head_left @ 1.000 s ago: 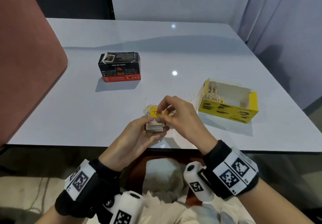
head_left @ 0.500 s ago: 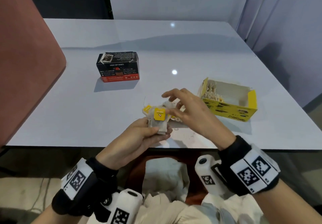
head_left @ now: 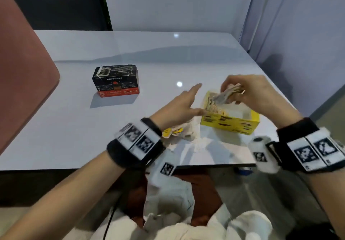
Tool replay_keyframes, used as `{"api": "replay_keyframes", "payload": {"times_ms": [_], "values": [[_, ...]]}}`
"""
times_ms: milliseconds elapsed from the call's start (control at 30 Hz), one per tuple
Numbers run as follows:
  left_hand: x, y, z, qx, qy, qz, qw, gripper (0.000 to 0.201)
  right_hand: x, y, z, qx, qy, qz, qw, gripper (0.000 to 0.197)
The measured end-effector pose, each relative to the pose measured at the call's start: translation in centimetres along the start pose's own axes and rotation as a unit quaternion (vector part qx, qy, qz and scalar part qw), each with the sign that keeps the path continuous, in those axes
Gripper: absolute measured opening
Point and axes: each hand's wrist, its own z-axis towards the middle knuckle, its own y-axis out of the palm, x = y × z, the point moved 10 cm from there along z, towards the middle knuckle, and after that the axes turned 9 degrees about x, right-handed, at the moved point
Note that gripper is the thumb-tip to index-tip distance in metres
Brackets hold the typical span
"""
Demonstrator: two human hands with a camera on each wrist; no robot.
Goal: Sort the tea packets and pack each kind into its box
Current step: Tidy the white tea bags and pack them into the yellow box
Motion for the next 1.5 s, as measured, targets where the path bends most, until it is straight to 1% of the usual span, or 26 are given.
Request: {"api": "replay_keyframes", "payload": {"times_ms": [33, 67, 133, 200, 300, 400, 467, 567, 633, 700, 767, 867, 933, 1000, 1067, 1200, 1300, 1400, 1500], "values": [[0.3, 0.1, 1.4, 0.004, 0.019, 0.045, 0.999, 0.070, 1.2, -0.1, 0.8, -0.003, -0.017, -0.075, 0.997, 0.029], [0.3, 0.4, 2.6, -0.004, 0.027, 0.075, 0.997, 0.064, 2.3, 0.4, 1.2, -0.020, -0.038, -0.141, 0.989, 0.029], [0.1, 1.6, 4.4, -0.030, 0.022, 0.101, 0.994, 0.055, 3.9, 2.2, 1.2, -0.077, -0.068, -0.229, 0.968, 0.030], [-0.1, 2.6, 5.4, -0.046, 0.022, 0.116, 0.992, 0.049, 4.9, 3.9, 0.5, -0.121, -0.091, -0.283, 0.947, 0.028], [0.0, 3.3, 6.1, -0.050, 0.023, 0.116, 0.992, 0.045, 5.5, 5.1, -0.1, -0.162, -0.092, -0.337, 0.923, 0.018], [-0.3, 3.4, 6.2, -0.038, 0.007, 0.085, 0.996, 0.044, 5.2, 5.9, -0.1, -0.186, -0.096, -0.371, 0.905, 0.024], [-0.5, 3.3, 6.2, -0.031, -0.008, 0.054, 0.998, 0.045, 4.7, 6.2, 0.1, -0.186, -0.101, -0.354, 0.911, 0.029], [-0.8, 3.3, 6.0, -0.036, -0.034, 0.014, 0.999, 0.045, 4.0, 7.0, 0.7, -0.166, -0.104, -0.295, 0.935, 0.037], [-0.9, 3.3, 5.8, -0.038, -0.044, 0.002, 0.998, 0.047, 3.8, 7.8, 0.9, -0.159, -0.104, -0.268, 0.945, 0.044], [-0.9, 3.0, 5.7, -0.033, -0.048, 0.000, 0.998, 0.047, 3.8, 7.8, 1.0, -0.149, -0.088, -0.243, 0.954, 0.049], [-1.0, 2.9, 5.7, -0.030, -0.055, -0.004, 0.998, 0.048, 4.0, 6.7, 1.0, -0.114, -0.065, -0.223, 0.966, 0.047], [-1.2, 2.8, 5.7, -0.031, -0.058, 0.002, 0.998, 0.050, 4.5, 4.5, 0.6, -0.028, -0.030, -0.206, 0.978, 0.044], [-1.3, 2.8, 5.6, -0.032, -0.058, 0.008, 0.998, 0.051, 5.3, 3.8, 0.1, 0.015, 0.009, -0.203, 0.979, 0.037], [-1.2, 2.9, 5.6, -0.031, -0.057, 0.014, 0.998, 0.051, 6.6, 3.8, -0.3, 0.039, 0.057, -0.208, 0.976, 0.028], [-1.2, 2.9, 5.5, -0.033, -0.058, 0.011, 0.998, 0.052, 7.5, 4.3, -0.4, 0.039, 0.091, -0.204, 0.974, 0.023], [-1.1, 3.0, 5.2, -0.043, -0.057, 0.005, 0.997, 0.052, 8.2, 5.2, 0.3, 0.016, 0.126, -0.143, 0.982, 0.025], [-0.9, 3.1, 5.1, -0.049, -0.055, 0.002, 0.997, 0.052, 7.4, 6.0, 0.5, -0.016, 0.112, -0.111, 0.987, 0.036], [-0.8, 3.0, 5.1, -0.053, -0.053, -0.004, 0.997, 0.050, 7.1, 7.1, 0.8, -0.063, 0.101, -0.110, 0.987, 0.049], [-0.8, 3.2, 5.2, -0.059, -0.054, -0.004, 0.997, 0.051, 7.3, 7.5, 1.0, -0.091, 0.105, -0.102, 0.985, 0.053]]}}
